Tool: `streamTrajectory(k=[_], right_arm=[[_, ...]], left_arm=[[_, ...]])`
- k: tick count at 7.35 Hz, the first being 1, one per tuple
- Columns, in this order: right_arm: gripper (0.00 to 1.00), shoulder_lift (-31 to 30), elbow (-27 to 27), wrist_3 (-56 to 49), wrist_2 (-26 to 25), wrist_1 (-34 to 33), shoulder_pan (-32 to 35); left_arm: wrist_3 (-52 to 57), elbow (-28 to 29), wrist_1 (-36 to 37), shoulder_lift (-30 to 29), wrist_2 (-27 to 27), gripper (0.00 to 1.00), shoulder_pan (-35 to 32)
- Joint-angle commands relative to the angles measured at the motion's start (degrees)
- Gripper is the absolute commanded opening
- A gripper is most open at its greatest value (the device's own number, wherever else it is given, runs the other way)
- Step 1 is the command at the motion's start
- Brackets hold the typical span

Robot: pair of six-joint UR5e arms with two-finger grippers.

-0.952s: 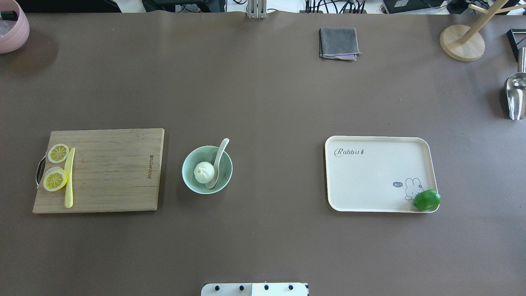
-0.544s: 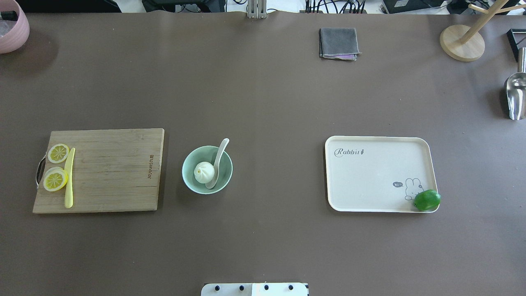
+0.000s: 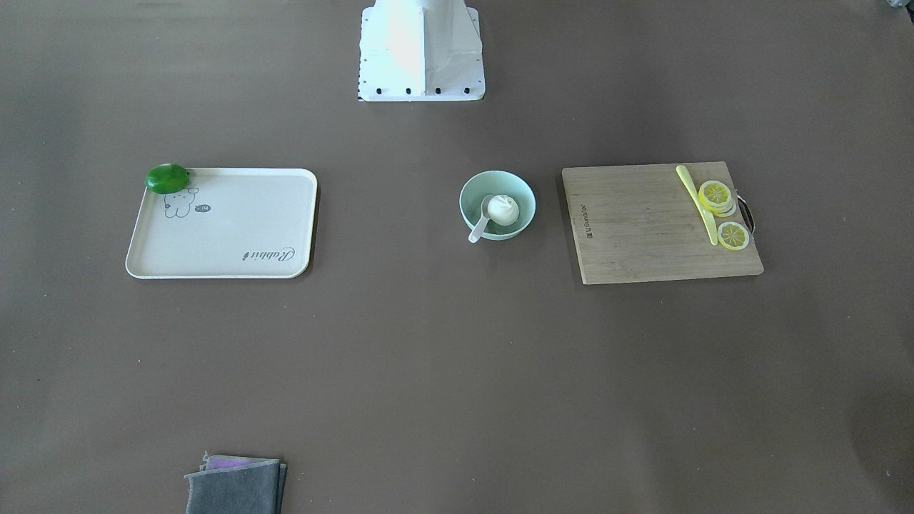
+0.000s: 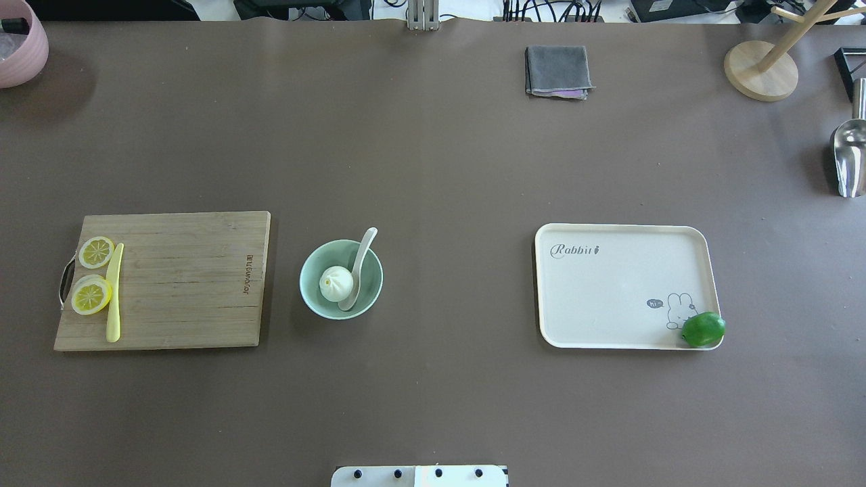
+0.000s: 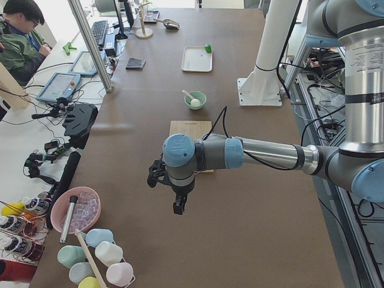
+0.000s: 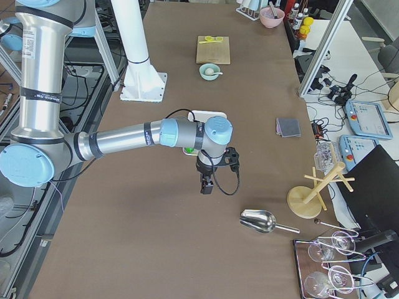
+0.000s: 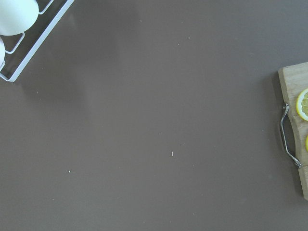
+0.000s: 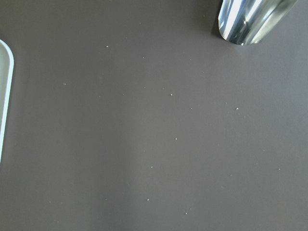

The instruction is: Put spoon and bun in bowl

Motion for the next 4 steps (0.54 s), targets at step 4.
streamTrajectory(k=[4], right_arm=[[1.00, 0.0, 0.0, 0.0, 0.0, 0.1, -0.5]], left_arm=[[-0.1, 0.0, 0.1, -0.1, 0.1, 0.98, 0.0]])
